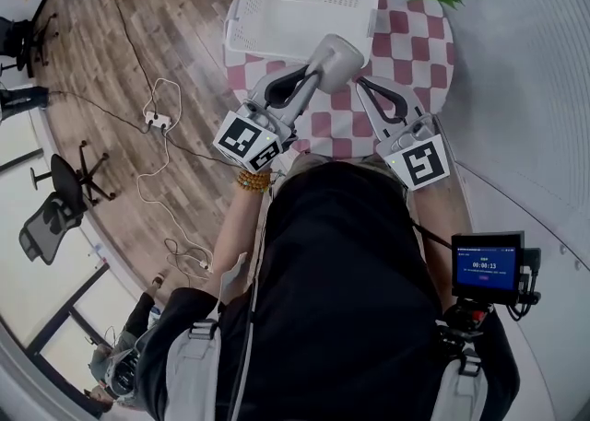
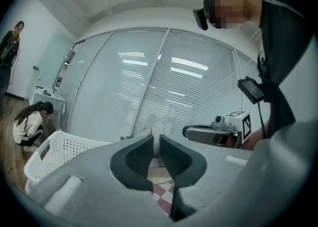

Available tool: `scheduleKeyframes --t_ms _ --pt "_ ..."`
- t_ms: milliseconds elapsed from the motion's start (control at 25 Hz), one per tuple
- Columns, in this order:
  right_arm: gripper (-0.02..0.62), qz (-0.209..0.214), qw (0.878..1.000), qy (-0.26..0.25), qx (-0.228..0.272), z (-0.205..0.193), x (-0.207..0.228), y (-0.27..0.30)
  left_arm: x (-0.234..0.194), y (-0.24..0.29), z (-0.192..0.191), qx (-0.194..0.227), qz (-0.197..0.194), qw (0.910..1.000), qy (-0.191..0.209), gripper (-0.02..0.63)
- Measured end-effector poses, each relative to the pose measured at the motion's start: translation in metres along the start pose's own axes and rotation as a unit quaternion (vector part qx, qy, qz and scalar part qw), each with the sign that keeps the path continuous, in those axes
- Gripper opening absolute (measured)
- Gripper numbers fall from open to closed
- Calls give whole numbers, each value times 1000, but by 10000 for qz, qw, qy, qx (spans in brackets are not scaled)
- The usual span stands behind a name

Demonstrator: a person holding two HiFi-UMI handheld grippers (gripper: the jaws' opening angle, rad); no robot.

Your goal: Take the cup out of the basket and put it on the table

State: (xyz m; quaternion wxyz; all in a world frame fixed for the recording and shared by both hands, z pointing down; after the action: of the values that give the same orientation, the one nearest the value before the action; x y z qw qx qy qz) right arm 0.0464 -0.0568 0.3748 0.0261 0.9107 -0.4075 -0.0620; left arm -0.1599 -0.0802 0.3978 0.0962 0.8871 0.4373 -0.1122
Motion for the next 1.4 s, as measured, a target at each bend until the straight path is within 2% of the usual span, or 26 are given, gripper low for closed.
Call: scheduleKeyframes --t_ms 80,160,360,600,1120,1400 --pt "9 42 10000 -25 29 4 -2 2 2 0 1 78 -21 10000 -22 41" --pt "9 89 10000 -35 18 7 -4 3 5 1 1 50 -45 9999 120 41" --pt "9 275 9991 53 -308 5 -6 4 5 -2 0 216 16 9996 158 41" --pt "9 299 9992 253 121 4 -5 7 0 -4 -8 362 72 9993 -49 41" --pt "9 278 9989 337 196 -3 -3 5 5 -3 -11 470 -3 9981 394 41" --pt "9 71 9970 425 646 -11 1 0 3 0 -24 645 22 9967 490 41"
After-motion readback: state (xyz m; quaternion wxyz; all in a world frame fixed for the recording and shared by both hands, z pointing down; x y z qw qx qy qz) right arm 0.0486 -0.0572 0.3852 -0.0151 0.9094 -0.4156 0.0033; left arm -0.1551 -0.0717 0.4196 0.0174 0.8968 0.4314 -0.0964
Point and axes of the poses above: the fingertips, and each gripper's own axes: y forward along the fingers, x to its right, z out of its top, the point moved 9 cm from there along -y, backward along the fingers, and after that the axes turned 2 degrees about -y, right-handed, at the moved point
